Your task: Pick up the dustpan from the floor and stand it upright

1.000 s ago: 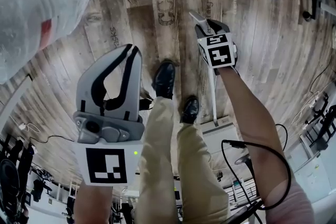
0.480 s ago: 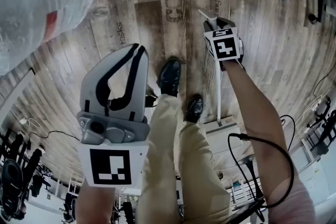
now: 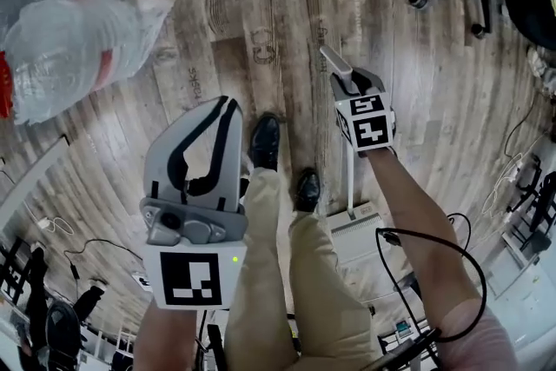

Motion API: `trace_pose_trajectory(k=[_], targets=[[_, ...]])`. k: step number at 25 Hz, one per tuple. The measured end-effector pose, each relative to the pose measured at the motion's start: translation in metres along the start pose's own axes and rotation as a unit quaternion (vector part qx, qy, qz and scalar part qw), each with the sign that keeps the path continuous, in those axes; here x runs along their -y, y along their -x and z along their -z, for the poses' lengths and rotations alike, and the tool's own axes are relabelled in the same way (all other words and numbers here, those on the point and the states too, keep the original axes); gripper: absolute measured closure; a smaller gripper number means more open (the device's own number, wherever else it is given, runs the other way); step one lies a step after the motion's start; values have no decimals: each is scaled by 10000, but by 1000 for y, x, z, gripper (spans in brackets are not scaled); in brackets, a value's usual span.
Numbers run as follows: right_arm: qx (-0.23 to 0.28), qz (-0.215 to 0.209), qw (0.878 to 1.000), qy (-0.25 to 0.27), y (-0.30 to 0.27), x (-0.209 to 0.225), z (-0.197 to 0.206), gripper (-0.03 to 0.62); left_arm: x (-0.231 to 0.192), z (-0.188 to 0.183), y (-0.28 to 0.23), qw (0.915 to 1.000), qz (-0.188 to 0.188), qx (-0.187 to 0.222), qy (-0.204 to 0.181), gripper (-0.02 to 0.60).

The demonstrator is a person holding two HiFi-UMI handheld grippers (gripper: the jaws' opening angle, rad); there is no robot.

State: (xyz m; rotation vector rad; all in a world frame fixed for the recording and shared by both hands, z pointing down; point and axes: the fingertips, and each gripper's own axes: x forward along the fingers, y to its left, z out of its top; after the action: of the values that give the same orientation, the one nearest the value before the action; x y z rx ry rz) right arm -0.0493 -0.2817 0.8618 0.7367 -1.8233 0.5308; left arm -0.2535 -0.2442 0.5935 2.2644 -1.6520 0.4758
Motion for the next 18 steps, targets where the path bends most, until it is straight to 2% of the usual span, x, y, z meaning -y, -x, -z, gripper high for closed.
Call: trace_pose_trajectory(k=[4, 9, 12, 18], targets=[[401, 194, 9989, -124, 66, 24, -16, 476, 26, -41, 18, 9997, 82, 147, -160, 565], [735, 394, 9959, -341, 162, 40, -20, 480, 64, -88, 69, 9993, 212, 14, -321, 565], [975, 583, 9924, -473, 216, 50, -23, 482, 77, -122, 98, 9989, 157, 65, -427, 565], [1355, 923, 9831, -818, 304, 63, -11, 487, 105, -204, 136, 9970, -45, 770, -85, 565]])
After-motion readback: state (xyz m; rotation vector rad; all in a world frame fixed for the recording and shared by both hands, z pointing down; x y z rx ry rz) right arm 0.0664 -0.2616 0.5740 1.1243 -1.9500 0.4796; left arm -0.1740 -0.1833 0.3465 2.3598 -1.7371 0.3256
